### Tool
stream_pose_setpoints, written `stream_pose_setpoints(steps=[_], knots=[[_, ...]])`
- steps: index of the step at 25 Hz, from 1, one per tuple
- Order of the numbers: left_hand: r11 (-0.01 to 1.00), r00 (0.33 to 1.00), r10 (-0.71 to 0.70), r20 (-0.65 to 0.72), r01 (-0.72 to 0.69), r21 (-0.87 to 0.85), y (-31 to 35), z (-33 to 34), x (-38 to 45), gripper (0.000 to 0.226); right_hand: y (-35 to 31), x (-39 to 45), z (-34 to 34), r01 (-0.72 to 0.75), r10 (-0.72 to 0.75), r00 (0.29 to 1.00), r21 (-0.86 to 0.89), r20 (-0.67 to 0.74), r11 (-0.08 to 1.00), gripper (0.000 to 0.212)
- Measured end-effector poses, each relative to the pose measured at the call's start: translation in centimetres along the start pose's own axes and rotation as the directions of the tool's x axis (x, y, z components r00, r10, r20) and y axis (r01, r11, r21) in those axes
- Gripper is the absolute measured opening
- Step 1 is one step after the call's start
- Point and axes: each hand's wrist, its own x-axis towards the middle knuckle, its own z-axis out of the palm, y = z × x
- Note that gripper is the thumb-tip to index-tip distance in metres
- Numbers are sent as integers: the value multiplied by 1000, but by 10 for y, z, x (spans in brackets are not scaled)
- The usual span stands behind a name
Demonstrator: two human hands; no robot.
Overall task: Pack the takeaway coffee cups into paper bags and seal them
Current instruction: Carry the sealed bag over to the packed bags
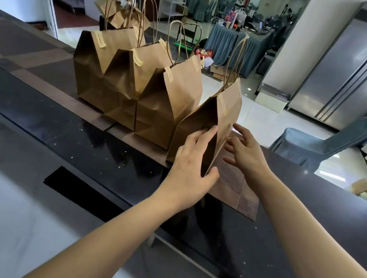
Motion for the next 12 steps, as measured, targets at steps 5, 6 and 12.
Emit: stream_pose_setpoints(steps=[5,6,12], knots=[[1000,1000,4,4,-4,-5,-7,1,19,82,1,8,6,-22,22,999,18,32,1000,44],[1000,1000,6,2,-6,-8,-8,2,21,82,0,10,7,-22,21,999,21,35,1000,45],[1000,1000,14,-9,-15,-16,-14,4,28,81,-1,18,8,-23,23,998,15,51,1000,49]])
